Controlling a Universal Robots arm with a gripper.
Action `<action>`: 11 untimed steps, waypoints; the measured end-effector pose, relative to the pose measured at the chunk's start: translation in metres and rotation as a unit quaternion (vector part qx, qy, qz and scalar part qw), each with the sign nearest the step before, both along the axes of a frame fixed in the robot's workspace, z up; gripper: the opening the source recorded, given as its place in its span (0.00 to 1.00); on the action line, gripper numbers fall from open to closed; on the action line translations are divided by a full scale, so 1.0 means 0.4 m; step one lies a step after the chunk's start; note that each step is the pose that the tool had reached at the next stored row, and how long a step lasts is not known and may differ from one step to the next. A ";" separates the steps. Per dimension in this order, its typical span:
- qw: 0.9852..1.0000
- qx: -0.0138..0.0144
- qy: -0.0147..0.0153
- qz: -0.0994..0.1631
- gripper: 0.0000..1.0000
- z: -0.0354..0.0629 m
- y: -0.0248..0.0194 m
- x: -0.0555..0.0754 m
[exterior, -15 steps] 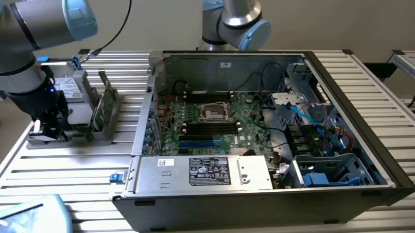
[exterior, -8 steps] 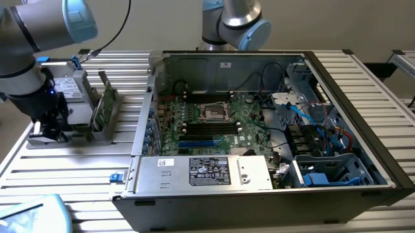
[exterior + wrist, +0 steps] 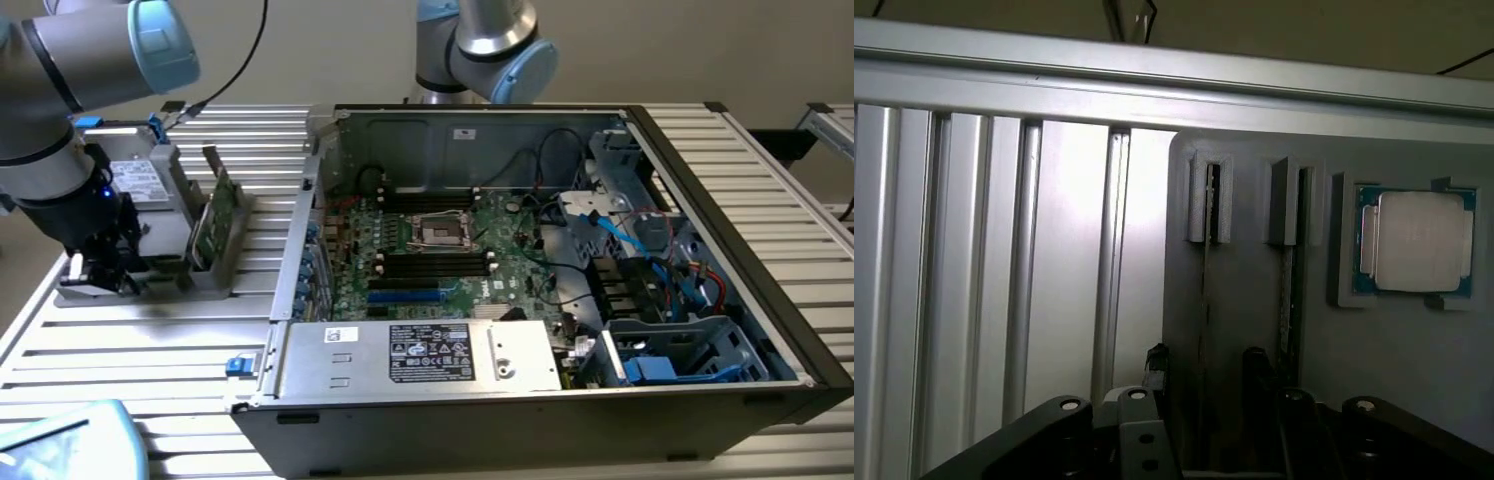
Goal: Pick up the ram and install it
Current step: 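Pick up the ram and move it above insertion slot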
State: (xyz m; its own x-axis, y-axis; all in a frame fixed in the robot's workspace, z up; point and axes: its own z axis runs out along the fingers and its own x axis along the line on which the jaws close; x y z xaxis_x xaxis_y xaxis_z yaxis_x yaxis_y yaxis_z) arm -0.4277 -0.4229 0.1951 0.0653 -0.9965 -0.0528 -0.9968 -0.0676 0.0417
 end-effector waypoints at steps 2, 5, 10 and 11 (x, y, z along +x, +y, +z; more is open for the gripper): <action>1.000 0.000 0.000 0.000 0.43 0.000 0.000 0.000; 1.000 0.000 0.000 0.000 0.41 0.000 0.000 0.000; 1.000 0.000 0.000 0.000 0.16 0.000 0.000 0.000; 1.000 0.000 0.000 0.000 0.16 0.000 0.000 0.000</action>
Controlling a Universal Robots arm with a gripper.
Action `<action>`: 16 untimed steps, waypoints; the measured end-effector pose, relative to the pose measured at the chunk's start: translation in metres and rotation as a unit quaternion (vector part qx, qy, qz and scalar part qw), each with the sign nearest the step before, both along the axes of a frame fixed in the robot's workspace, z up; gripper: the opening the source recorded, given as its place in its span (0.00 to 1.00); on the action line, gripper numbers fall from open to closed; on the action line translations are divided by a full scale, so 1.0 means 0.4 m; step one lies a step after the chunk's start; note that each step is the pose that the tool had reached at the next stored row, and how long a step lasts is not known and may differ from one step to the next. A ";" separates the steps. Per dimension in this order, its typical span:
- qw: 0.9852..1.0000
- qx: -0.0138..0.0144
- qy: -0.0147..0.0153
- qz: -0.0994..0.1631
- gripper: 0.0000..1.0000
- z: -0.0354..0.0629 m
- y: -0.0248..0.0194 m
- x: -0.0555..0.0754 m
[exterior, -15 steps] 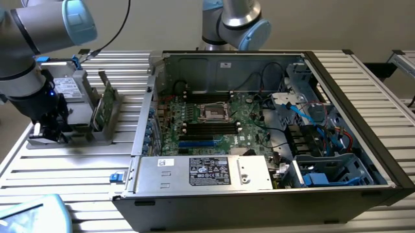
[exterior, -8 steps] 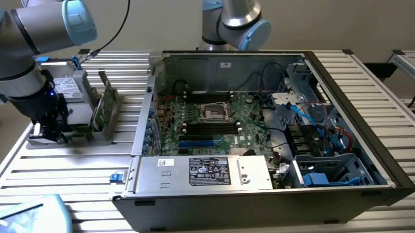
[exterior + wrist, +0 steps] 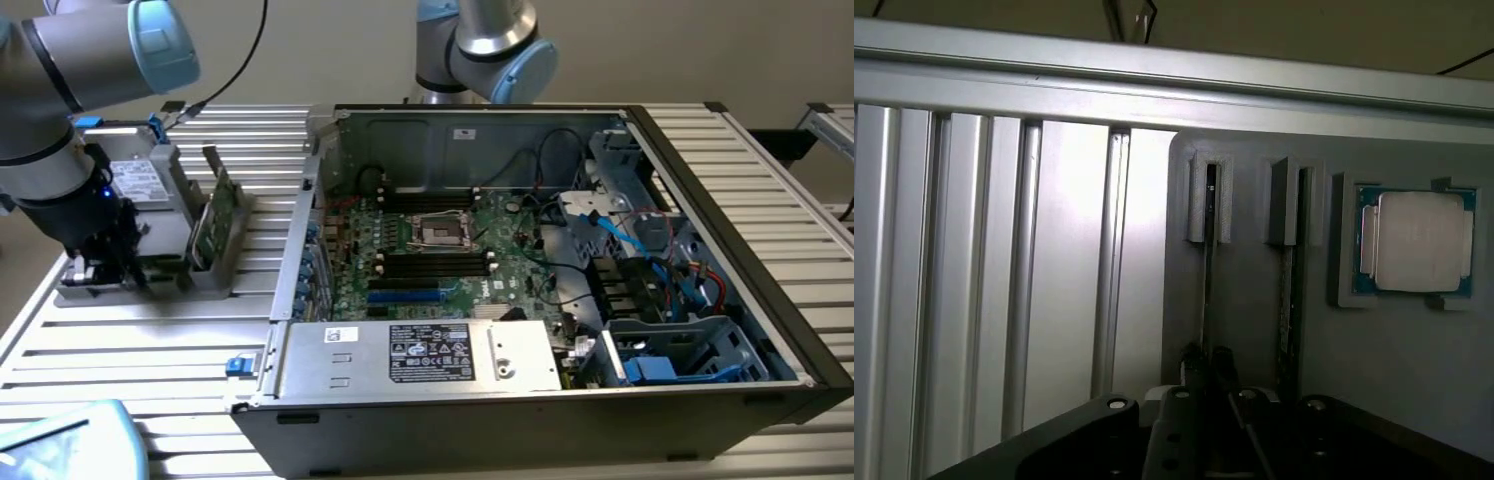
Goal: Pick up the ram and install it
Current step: 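Pick up the ram and move it above insertion slot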
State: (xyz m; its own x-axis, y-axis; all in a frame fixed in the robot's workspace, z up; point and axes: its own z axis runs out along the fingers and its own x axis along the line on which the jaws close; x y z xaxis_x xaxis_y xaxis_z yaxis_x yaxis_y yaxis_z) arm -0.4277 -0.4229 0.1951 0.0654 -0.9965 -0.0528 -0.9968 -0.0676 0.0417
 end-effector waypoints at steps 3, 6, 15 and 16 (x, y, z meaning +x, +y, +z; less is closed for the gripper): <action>1.000 0.000 0.000 0.000 0.13 0.000 0.000 0.000; 1.000 0.000 0.000 0.000 0.13 0.000 0.000 0.000; 1.000 0.000 0.000 0.000 0.13 0.000 0.000 0.000; 1.000 0.000 0.000 0.000 0.13 0.000 0.000 0.000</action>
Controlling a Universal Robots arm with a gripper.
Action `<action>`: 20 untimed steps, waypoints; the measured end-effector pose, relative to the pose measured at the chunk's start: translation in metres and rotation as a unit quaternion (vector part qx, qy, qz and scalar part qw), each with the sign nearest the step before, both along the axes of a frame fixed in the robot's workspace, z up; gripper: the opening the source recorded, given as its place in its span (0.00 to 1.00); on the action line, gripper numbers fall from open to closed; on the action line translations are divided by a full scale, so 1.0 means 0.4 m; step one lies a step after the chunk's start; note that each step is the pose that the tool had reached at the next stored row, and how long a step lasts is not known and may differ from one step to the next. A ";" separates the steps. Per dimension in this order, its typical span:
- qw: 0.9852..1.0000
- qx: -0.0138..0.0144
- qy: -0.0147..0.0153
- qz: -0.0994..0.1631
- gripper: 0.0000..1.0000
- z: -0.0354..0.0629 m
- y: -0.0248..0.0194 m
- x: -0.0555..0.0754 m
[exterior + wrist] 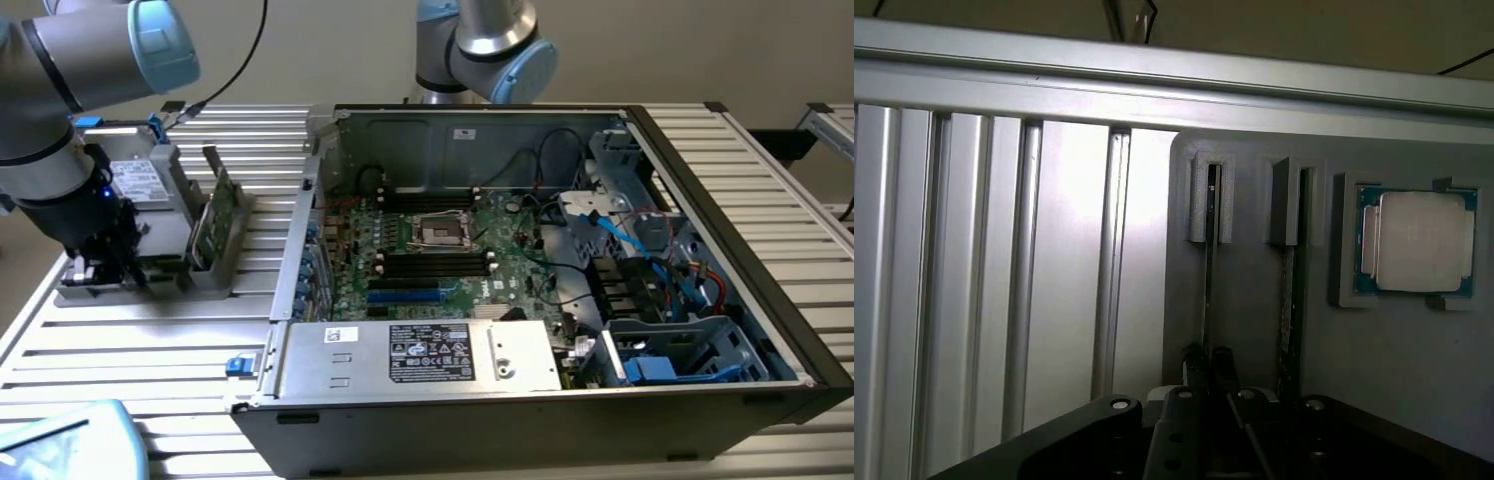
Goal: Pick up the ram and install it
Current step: 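Pick up the ram and move it above insertion slot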
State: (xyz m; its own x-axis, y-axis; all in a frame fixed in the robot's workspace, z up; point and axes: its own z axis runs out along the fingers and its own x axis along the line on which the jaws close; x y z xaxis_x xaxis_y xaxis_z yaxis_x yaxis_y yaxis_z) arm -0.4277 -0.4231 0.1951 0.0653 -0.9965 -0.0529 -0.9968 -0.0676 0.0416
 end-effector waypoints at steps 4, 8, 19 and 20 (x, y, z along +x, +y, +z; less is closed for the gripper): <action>1.000 0.000 0.000 0.000 0.13 0.010 0.000 0.000; 1.000 0.000 0.000 0.000 0.13 0.018 -0.002 0.000; 1.000 0.000 0.002 0.000 0.13 0.044 -0.010 0.003; 1.000 0.000 0.003 0.000 0.13 0.047 -0.011 0.004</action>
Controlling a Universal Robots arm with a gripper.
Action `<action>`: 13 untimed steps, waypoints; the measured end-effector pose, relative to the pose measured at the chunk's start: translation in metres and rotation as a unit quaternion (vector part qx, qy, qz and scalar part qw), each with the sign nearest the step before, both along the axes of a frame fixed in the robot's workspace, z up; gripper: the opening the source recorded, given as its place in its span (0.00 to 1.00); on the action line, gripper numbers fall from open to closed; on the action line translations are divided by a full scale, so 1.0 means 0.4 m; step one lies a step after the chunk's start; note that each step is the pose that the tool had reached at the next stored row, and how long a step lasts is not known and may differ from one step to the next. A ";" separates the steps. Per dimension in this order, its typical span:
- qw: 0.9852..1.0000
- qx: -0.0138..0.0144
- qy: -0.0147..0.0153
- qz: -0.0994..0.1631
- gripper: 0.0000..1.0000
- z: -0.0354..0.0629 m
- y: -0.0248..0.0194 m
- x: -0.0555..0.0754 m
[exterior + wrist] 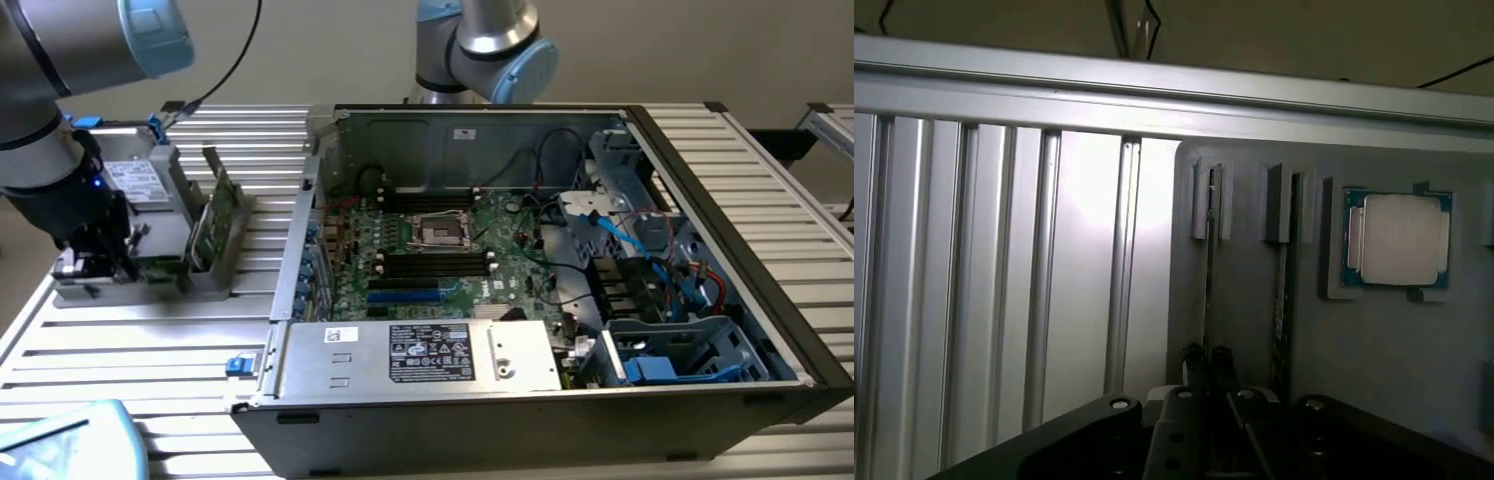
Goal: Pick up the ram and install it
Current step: 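Pick up the ram and move it above insertion slot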
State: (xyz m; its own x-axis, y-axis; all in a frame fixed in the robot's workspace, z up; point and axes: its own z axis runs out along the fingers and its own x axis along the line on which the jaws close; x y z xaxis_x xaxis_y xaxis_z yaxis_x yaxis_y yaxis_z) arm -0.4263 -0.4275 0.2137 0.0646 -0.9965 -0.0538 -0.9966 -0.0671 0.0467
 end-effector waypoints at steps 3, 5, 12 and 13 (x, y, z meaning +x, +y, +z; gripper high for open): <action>1.000 0.000 0.000 0.000 0.13 0.011 -0.001 0.002; 1.000 0.001 0.000 0.000 0.13 0.026 -0.001 0.002; 1.000 0.001 0.000 0.000 0.13 0.102 -0.001 0.021; 1.000 0.001 0.000 0.000 0.13 0.114 -0.001 0.026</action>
